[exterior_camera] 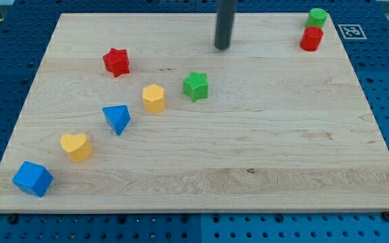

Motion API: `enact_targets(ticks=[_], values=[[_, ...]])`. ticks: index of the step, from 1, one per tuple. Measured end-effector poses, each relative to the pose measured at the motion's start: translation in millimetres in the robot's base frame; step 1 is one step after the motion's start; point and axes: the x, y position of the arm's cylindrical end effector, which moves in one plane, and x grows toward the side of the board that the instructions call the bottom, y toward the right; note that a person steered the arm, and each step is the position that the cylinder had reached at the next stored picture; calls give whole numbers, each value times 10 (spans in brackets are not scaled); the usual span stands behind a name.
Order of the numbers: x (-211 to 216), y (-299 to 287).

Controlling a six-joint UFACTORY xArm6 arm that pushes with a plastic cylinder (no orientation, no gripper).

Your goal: Push the red star on top right to green star

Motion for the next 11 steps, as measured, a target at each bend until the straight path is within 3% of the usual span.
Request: enact_targets(ticks=[2, 3, 4, 7, 11], values=[[-243, -1884], [43, -2628], [447, -2888], [777, -2437], [902, -926]])
